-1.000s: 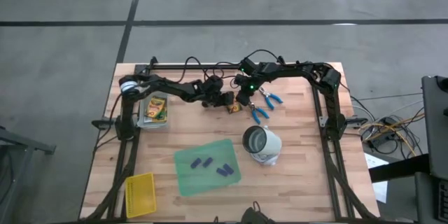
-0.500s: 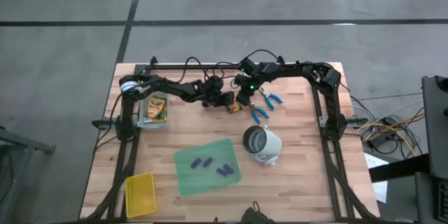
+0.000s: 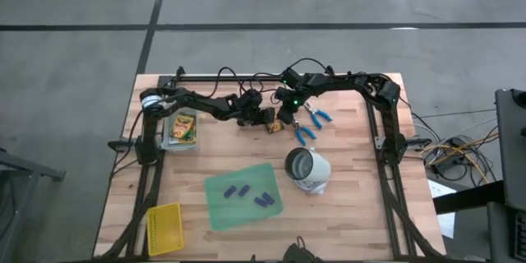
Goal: Pick & Place School Supplies
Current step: Put the yellow crayon box into the gray bin
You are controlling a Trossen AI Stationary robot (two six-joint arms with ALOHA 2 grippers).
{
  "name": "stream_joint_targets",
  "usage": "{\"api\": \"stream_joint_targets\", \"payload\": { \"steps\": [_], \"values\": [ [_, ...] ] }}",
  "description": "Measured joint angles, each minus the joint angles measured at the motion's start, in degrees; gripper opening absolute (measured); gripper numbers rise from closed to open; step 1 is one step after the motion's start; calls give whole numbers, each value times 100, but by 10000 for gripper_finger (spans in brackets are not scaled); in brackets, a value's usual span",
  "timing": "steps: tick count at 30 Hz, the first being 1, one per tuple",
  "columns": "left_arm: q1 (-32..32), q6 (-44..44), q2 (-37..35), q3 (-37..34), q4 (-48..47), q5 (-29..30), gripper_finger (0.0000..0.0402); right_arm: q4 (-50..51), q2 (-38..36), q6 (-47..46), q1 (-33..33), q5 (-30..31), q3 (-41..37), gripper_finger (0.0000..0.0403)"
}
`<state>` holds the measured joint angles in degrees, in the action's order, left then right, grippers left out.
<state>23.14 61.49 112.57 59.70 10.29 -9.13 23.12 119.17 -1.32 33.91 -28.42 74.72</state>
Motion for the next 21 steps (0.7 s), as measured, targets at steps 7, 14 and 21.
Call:
{"api": "stream_joint_targets", "payload": {
  "steps": [7, 14, 21],
  "values": [
    [0, 94, 0, 2, 30, -17, 48, 4, 4, 2, 0, 0, 0, 8],
    [0, 138, -2, 0, 43, 1, 48, 7, -1, 27, 0, 0, 0, 8],
    [0, 114, -1, 0, 56, 20, 49, 89, -328, -4, 8, 200, -26, 8]
  ]
}}
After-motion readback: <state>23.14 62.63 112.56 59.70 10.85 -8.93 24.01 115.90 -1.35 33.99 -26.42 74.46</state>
